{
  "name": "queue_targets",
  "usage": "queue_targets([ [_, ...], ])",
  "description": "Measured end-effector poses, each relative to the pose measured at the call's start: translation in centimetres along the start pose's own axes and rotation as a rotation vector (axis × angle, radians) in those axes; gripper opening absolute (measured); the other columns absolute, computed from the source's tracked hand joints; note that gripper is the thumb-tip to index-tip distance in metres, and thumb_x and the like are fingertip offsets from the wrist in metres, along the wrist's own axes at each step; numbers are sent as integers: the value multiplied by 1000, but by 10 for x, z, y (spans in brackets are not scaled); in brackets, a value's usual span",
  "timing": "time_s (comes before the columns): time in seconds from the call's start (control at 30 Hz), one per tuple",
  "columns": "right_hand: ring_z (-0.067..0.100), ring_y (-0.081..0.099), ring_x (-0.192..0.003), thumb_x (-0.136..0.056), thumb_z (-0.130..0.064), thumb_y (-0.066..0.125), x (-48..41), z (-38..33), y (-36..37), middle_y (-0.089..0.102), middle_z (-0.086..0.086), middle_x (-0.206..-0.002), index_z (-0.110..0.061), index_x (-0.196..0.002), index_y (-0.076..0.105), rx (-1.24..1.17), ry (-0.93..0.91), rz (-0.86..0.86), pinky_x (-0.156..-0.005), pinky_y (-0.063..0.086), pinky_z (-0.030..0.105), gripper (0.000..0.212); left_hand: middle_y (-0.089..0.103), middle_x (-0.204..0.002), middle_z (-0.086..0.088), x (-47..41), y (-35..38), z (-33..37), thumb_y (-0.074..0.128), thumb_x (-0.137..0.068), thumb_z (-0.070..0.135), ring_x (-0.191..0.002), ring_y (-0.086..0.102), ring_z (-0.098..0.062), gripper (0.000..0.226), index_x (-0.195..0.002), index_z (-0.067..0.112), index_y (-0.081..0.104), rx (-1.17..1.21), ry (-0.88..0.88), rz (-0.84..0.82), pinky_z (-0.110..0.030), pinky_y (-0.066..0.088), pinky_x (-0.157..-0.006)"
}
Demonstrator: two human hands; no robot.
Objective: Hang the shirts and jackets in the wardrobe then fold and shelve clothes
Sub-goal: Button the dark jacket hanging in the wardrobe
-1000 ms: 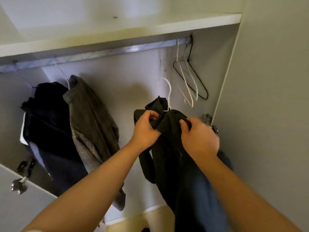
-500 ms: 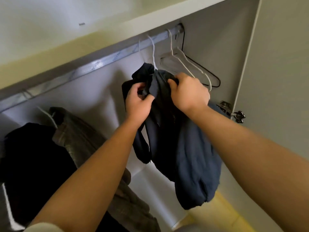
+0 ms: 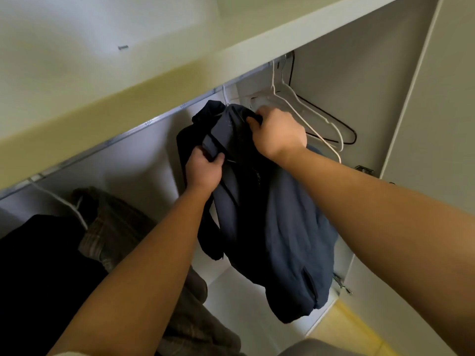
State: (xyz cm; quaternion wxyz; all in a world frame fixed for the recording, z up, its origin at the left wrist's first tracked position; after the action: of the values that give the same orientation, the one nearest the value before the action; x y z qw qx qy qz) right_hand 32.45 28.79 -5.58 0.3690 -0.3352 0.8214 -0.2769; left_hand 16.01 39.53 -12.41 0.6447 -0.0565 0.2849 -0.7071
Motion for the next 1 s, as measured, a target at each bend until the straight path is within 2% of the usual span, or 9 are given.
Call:
queue_targets([
  [0.1, 35, 62, -92, -98, -45, 45, -6, -2, 11, 67, 8, -100, -24, -97, 59, 5, -14, -24, -66, 34, 34, 25, 71, -116, -9, -6, 0, -4, 74, -86, 16, -110, 65, -25, 35, -119, 9, 65, 1, -11, 19, -26, 47, -88],
  [0.3, 37, 61, -91, -99, -48, 43, -3, 8, 39, 67, 10, -101, -24, -101, 58, 40, -82, -78, -65, 34, 35, 28, 70, -109, -5, 2, 6, -18, 78, -78, 7, -104, 65, -24, 43, -119, 6, 65, -26, -63, -42, -35, 54, -92],
  [0.4, 38, 61, -90, -101, -48, 41, -1, 16, 46, 67, 12, -101, -21, -108, 58, 93, -146, -73, -63, 33, 35, 32, 61, -95, 5, 12, 6, -28, 77, -75, 4, -92, 61, -19, 41, -108, 12, 54, -14, -85, -48, -29, 49, -80],
  [0.47, 39, 61, -91, -101, -47, 41, -3, 20, 49, 67, 14, -101, -19, -112, 56, 122, -182, -58, -63, 34, 35, 34, 59, -100, 1, 16, 5, -34, 75, -76, 3, -94, 60, -21, 45, -111, 13, 47, 24, -115, -18, -31, 50, -82],
  [0.6, 37, 55, -102, -96, -45, 49, 14, 27, 57, 61, 15, -110, -14, -121, 55, 232, -176, 109, -81, 35, 41, 40, 63, -105, -5, 21, 1, -49, 64, -82, 1, -103, 62, -29, 36, -117, 9, 56, 113, -260, 28, -39, 52, -94],
  [0.7, 35, 47, -111, -89, -42, 58, 43, 35, 64, 51, 14, -121, -14, -126, 54, 200, -102, 281, -97, 33, 49, 47, 66, -92, -2, 27, -1, -62, 62, -83, 0, -101, 65, -33, 18, -91, 17, 64, 103, -305, -18, -39, 53, -88],
  [0.8, 34, 44, -112, -83, -36, 65, 69, 45, 74, 48, 15, -125, -13, -121, 55, 133, -53, 323, -97, 33, 51, 45, 66, -98, -3, 30, 1, -68, 65, -83, 1, -103, 65, -33, 22, -104, 8, 68, 49, -271, -5, -38, 52, -89],
  [0.87, 37, 47, -103, -81, -29, 68, 85, 51, 81, 50, 16, -115, -10, -110, 56, 84, -19, 277, -86, 37, 46, 36, 67, -110, -9, 34, 5, -68, 68, -83, 2, -106, 65, -33, 31, -113, 4, 66, 4, -232, 9, -38, 52, -91],
  [1.0, 37, 50, -98, -88, -22, 62, 104, 62, 98, 49, 13, -110, -12, -105, 50, -30, 119, -61, -80, 42, 42, 23, 60, -127, -19, 44, 11, -69, 75, -83, 13, -116, 59, -35, 47, -125, 1, 58, -66, -159, 6, -40, 48, -100],
])
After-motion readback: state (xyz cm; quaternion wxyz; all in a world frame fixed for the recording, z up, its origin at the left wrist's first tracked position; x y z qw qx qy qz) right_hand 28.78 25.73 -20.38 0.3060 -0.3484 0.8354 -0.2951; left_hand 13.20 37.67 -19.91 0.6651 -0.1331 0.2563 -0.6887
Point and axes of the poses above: each hand's wrist, its own x-axis away from the middle knuckle, its own y-axis out of the palm, z = x × y, the point moved 2 cm from there along -x, towards the middle knuckle
